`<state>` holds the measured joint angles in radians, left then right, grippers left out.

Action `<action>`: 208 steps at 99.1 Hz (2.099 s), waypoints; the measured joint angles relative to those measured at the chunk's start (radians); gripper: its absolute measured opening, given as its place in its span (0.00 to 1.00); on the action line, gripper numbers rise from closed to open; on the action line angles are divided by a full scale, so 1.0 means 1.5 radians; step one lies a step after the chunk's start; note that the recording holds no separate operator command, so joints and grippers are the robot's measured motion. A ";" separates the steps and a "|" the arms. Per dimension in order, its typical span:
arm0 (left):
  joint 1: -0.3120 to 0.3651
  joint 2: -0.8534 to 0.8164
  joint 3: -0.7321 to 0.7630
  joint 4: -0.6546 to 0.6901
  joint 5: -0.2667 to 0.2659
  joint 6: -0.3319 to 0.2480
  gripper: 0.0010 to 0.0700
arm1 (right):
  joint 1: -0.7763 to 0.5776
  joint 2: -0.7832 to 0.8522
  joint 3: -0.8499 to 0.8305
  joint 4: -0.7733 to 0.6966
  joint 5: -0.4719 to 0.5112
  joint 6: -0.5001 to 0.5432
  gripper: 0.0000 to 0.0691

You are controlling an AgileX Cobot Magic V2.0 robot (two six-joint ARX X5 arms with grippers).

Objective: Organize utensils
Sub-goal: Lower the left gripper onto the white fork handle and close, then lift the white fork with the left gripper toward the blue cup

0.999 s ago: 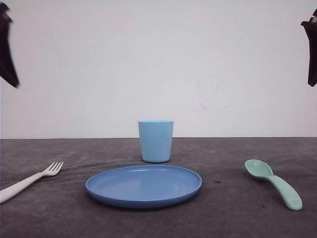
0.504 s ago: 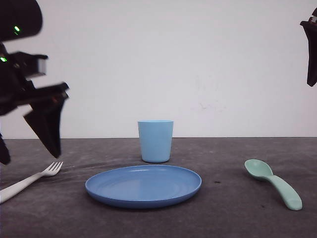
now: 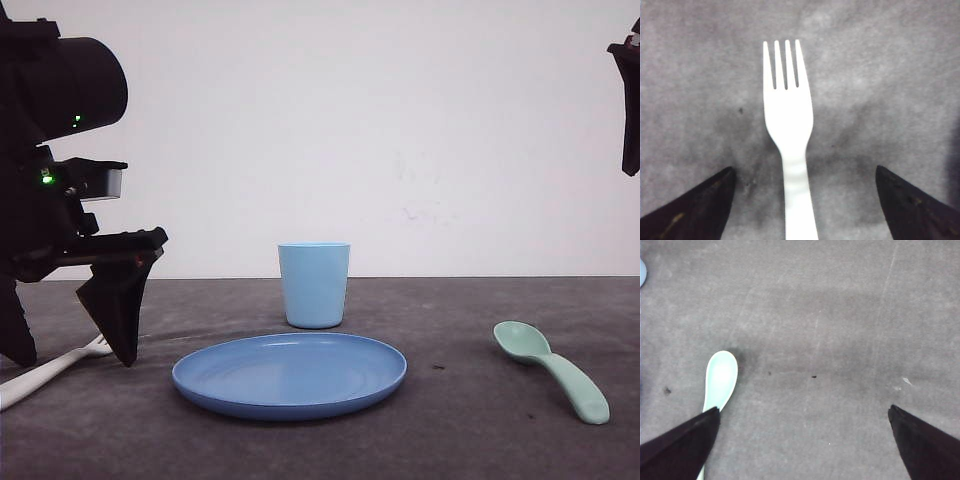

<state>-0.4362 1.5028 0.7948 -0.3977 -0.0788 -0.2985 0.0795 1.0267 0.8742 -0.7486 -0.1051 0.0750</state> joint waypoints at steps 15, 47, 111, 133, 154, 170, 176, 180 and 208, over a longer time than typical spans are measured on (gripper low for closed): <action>0.000 0.008 0.003 -0.001 -0.015 -0.001 0.61 | 0.000 0.000 0.000 -0.001 0.000 0.000 0.98; -0.016 0.011 0.004 0.011 -0.015 -0.001 0.11 | 0.000 0.000 0.000 -0.001 0.000 0.000 0.98; -0.024 -0.024 0.032 0.109 0.034 -0.001 0.05 | 0.000 0.000 0.000 -0.002 0.000 0.000 0.98; -0.025 -0.044 0.074 0.247 0.102 -0.001 0.05 | 0.000 0.000 0.000 -0.004 0.000 0.000 0.98; -0.026 -0.044 0.076 0.467 0.109 0.002 0.05 | 0.000 0.000 0.000 -0.007 0.000 0.000 0.98; -0.030 -0.042 0.076 0.610 0.109 0.015 0.05 | 0.000 0.000 0.000 -0.007 0.000 0.000 0.98; -0.033 -0.036 0.076 0.658 0.109 0.017 0.05 | 0.000 0.000 0.000 -0.007 0.000 0.000 0.98; -0.036 -0.027 0.077 0.689 0.110 0.019 0.05 | 0.000 0.000 0.000 -0.007 0.000 0.000 0.98; -0.049 0.086 0.080 0.822 0.116 0.055 0.05 | 0.000 0.000 0.000 -0.007 0.000 0.000 0.98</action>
<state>-0.5095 1.6318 0.9142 0.8356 0.0952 -0.2153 0.0795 1.0267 0.8742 -0.7597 -0.1051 0.0750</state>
